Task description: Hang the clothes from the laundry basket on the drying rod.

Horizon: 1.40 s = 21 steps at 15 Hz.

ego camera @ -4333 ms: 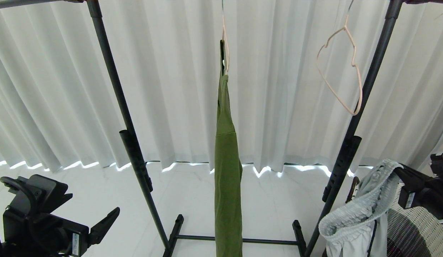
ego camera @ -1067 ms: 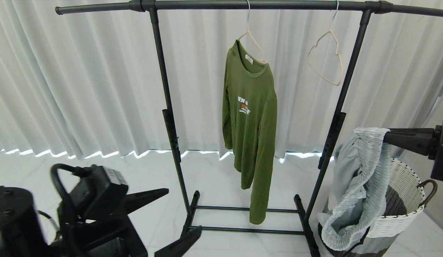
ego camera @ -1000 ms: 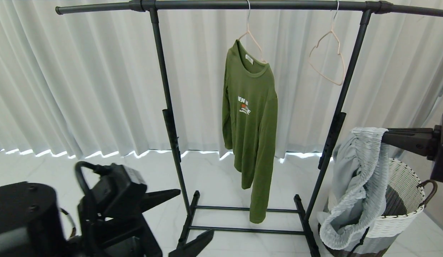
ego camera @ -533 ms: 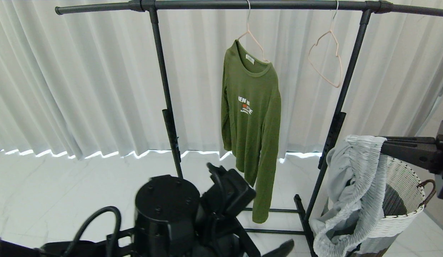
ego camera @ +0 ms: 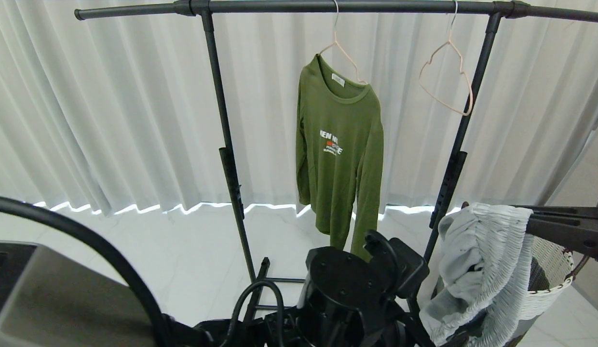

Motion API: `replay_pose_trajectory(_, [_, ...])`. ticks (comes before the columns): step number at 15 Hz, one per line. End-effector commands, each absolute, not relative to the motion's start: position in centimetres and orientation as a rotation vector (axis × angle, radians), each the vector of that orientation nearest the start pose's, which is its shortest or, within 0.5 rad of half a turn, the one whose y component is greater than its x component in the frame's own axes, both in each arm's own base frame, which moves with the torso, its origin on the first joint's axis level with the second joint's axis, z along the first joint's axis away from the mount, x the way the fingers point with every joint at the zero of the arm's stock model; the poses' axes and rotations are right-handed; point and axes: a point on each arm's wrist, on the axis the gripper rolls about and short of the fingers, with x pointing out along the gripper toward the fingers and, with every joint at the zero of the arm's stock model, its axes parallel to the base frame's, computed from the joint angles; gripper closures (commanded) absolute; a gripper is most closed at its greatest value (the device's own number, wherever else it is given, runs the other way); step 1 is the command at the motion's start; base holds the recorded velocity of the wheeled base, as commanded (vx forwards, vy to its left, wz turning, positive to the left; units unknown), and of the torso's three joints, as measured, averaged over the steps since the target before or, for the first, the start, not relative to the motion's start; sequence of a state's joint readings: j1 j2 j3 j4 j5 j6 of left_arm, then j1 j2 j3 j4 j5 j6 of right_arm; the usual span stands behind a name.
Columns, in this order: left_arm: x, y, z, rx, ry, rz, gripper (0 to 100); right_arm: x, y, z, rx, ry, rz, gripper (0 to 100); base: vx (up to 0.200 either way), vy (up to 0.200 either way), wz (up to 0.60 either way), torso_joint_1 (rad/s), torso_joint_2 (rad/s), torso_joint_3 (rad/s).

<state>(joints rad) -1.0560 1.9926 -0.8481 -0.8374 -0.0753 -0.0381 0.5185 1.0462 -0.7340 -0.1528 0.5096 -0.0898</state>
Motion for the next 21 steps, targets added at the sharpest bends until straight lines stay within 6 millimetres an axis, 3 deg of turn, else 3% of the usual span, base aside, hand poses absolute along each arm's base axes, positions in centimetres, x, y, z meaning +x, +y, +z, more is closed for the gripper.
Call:
replay_pose_trajectory(1, [18.6,-33.4,9.6,0.106,0.345,-1.108,0,10.7,7.5,26.2,-0.082,0.105,1.040,100,0.000,0.000,0.00,0.000,0.00,0.000])
replay_pose_trajectory(7, [19.7,-34.1,6.2,0.140,0.400,-1.057,0,10.4,7.3,26.4,-0.083,0.089,1.042,100,0.000,0.000,0.00,0.000,0.00,0.000])
replay_pose_trajectory(11, [20.4,-33.5,4.1,0.133,0.366,-1.025,0,10.4,7.4,26.6,-0.082,0.079,1.042,100,0.000,0.000,0.00,0.000,0.00,0.000])
replay_pose_trajectory(12, [20.2,-33.2,3.8,0.138,0.366,-1.025,100,10.5,7.4,26.6,-0.082,0.074,1.042,100,0.000,0.000,0.00,0.000,0.00,0.000])
replay_pose_trajectory(18, [19.5,-31.8,2.5,0.186,0.302,-1.025,100,10.9,7.6,26.6,-0.062,0.082,1.039,100,0.000,0.000,0.00,0.000,0.00,0.000])
replay_pose_trajectory(21, [19.0,-30.0,1.8,0.187,0.281,-1.014,100,11.4,7.9,26.2,-0.054,0.111,1.039,100,0.000,0.000,0.00,0.000,0.00,0.000])
